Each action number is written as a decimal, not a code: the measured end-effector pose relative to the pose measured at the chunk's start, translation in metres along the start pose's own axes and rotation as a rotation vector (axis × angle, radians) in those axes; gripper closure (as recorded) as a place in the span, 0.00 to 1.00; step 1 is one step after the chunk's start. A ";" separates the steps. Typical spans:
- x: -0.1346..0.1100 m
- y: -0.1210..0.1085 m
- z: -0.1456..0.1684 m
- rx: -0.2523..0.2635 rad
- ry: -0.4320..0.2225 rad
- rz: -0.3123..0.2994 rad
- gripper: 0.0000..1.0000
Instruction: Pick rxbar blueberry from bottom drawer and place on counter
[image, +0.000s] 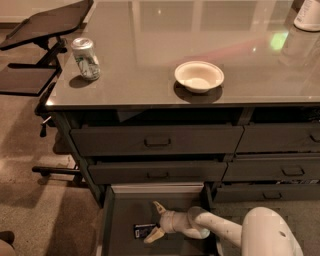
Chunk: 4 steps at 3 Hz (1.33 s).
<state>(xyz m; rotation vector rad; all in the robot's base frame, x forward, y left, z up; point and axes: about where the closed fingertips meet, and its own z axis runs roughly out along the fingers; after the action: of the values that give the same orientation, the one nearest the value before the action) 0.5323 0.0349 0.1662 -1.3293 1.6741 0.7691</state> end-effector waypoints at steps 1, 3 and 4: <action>0.012 -0.003 0.001 0.021 0.042 -0.014 0.00; 0.031 0.009 -0.004 0.006 0.075 -0.048 0.00; 0.038 0.018 0.000 -0.021 0.070 -0.048 0.00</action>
Offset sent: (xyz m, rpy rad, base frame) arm -0.0107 -0.0262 -0.0242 -0.1181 -0.0382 -0.0086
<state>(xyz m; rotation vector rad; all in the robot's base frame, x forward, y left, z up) 0.5118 0.0226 0.1318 -1.4207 1.6864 0.7220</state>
